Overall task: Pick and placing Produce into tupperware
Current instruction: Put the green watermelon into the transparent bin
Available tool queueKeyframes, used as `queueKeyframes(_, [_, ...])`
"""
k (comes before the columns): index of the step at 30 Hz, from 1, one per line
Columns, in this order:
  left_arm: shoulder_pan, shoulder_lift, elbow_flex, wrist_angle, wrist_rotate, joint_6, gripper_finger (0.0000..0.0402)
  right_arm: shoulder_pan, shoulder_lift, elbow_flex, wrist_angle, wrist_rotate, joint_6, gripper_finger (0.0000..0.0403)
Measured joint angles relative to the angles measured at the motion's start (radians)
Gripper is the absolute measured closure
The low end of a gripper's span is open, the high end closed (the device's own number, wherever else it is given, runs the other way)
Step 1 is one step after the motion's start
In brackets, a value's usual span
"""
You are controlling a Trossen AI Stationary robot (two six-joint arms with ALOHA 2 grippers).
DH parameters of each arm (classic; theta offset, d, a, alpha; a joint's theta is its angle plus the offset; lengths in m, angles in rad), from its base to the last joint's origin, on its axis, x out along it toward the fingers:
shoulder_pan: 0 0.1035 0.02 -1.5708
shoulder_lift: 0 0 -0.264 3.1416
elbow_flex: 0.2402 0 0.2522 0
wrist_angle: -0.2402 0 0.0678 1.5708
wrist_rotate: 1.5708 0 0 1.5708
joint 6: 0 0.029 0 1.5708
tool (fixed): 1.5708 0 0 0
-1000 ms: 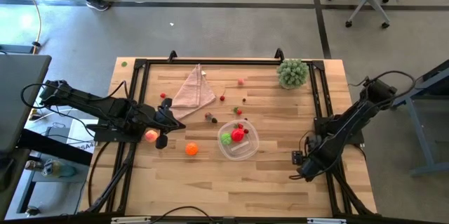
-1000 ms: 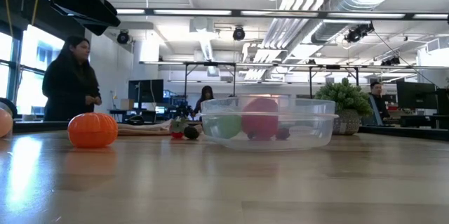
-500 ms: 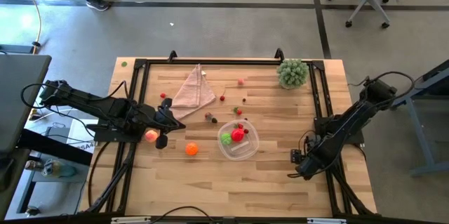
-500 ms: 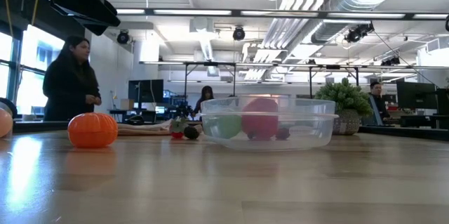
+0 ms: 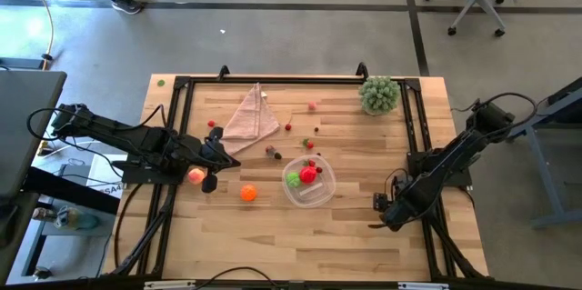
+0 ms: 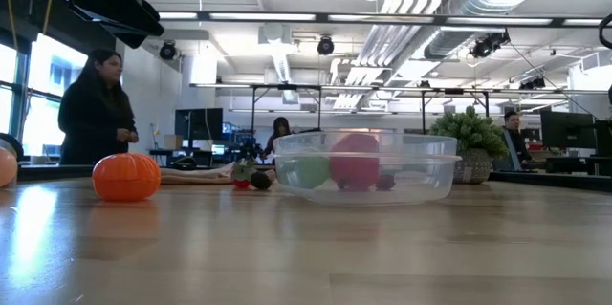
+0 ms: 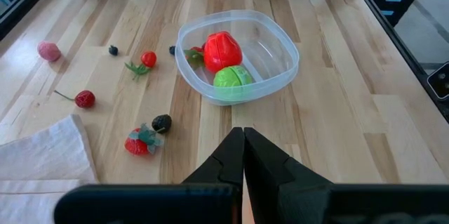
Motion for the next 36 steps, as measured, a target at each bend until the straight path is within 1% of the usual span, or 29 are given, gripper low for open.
queueKeyframes(27, [0.000,0.000,0.000,0.000,0.000,0.000,0.0401,-0.001,0.001,-0.004,-0.028,-0.053,-0.006,0.0028])
queueKeyframes(36, [0.000,0.000,0.000,0.000,0.000,0.000,0.0401,0.000,0.001,-0.004,-0.027,-0.049,-0.011,0.0054])
